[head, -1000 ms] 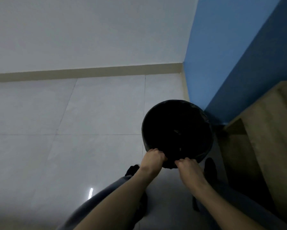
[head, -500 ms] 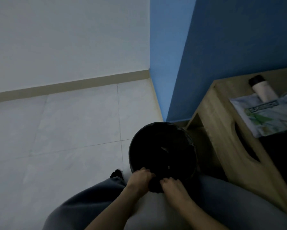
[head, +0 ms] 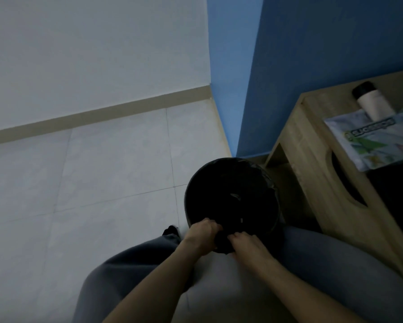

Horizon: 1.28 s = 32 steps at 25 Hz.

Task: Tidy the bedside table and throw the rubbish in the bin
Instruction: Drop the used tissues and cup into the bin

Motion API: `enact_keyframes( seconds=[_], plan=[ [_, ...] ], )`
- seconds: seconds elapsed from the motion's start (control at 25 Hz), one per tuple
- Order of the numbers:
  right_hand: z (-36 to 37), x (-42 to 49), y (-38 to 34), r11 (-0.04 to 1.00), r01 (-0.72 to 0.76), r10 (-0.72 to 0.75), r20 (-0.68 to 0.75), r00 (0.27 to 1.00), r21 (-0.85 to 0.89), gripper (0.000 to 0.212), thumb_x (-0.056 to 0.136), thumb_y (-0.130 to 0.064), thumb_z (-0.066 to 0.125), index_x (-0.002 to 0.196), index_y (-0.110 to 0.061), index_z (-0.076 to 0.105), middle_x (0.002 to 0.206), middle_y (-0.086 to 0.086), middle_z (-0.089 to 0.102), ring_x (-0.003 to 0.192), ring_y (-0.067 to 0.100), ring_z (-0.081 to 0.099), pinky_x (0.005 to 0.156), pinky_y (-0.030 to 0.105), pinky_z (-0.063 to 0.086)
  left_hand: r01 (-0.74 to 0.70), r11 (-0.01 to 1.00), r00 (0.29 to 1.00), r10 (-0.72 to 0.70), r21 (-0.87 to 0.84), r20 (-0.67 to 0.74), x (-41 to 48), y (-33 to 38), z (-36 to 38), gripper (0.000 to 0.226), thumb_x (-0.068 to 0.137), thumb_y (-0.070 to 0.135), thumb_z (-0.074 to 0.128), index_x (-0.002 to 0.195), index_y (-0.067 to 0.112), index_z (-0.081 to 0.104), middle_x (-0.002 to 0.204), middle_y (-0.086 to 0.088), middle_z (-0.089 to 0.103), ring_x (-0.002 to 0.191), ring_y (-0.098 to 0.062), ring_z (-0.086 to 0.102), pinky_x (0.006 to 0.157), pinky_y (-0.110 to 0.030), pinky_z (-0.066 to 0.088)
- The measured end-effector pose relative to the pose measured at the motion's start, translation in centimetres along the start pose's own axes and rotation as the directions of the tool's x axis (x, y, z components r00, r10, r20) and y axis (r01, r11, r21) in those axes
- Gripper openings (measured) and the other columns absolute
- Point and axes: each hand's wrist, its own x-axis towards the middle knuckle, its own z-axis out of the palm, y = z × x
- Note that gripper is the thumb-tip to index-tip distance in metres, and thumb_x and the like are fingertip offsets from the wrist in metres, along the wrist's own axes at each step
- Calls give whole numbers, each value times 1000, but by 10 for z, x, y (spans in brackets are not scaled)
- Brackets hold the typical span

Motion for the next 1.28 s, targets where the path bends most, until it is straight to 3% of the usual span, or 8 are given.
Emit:
enact_keyframes(
  seconds=[0.32,0.44,0.56,0.64,0.76,0.96,1.04,1.28],
  plan=[
    [-26,-25,4,999,11,-15,92,996,51,31,88,-2,42,116,1,54,121,24,55,113,39,50,93,47,40,48,999,966,-42,-20,256,20,11,-1,34,87,37,55,112,15,64,115,-6,68,105,-22,63,89,-34,51],
    [-50,-31,12,998,-22,22,0,1000,63,33,89,-12,43,118,-3,54,123,19,56,115,36,48,93,45,39,36,991,999,-38,-129,-16,28,29,-24,29,88,28,48,112,23,63,116,-1,66,106,-19,62,90,-36,51],
    [-102,-56,26,976,-55,110,-261,959,210,33,90,-20,41,118,-11,54,123,9,56,115,27,49,93,39,41,-152,950,885,7,-274,-466,35,63,-80,33,86,15,46,113,23,63,117,1,64,111,-16,57,94,-31,46],
    [-139,-89,44,936,-2,203,-533,821,353,34,85,-26,42,114,-16,57,119,3,60,109,23,56,91,33,46,-292,904,750,13,-313,-661,40,103,-132,31,86,9,48,113,17,62,115,-2,63,110,-18,56,94,-30,44],
    [-187,-168,82,931,-20,327,-807,491,365,28,78,-22,57,105,-17,64,106,1,68,96,17,64,82,26,52,-516,825,584,141,-231,-800,41,180,-197,31,83,9,50,112,13,60,115,-6,60,109,-21,54,90,-23,39],
    [-210,-293,157,729,-238,683,-704,193,642,43,80,-19,69,120,-11,57,116,14,63,102,25,58,88,35,45,-740,671,498,504,-43,-705,42,316,-222,39,84,15,60,122,13,54,125,-9,55,116,-22,49,97,-27,36],
    [-198,-321,182,653,-322,750,-646,144,686,54,77,-25,73,124,-6,53,121,22,58,110,38,54,92,46,45,-752,659,545,626,6,-558,42,358,-211,48,82,16,64,128,10,50,133,-12,50,125,-27,43,104,-31,33],
    [-177,-326,221,473,-311,864,-364,348,825,103,61,-39,82,144,-28,22,145,8,36,131,30,37,101,46,40,-636,755,737,655,158,-164,68,396,-184,59,81,32,57,136,20,39,145,-11,37,136,-31,31,110,-49,29]
  ],
)
